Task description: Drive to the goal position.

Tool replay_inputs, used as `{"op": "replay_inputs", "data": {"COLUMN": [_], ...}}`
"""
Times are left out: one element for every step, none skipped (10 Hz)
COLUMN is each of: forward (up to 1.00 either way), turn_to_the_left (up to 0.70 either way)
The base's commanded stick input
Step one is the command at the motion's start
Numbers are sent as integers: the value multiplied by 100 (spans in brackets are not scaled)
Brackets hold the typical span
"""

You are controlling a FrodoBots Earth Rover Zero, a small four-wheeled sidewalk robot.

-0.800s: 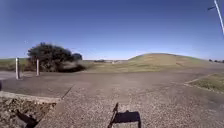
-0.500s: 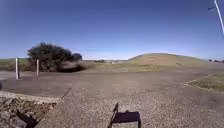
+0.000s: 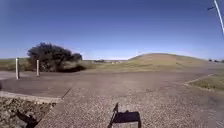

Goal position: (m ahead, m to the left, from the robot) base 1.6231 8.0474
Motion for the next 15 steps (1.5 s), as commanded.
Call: {"op": "replay_inputs", "data": {"forward": [70,70,70,70,70,70,70,70,70,70,70,70,70,70,70], "turn_to_the_left": [0,0,0,0,0,0,0,0,0,0,0,0,0,0,0]}}
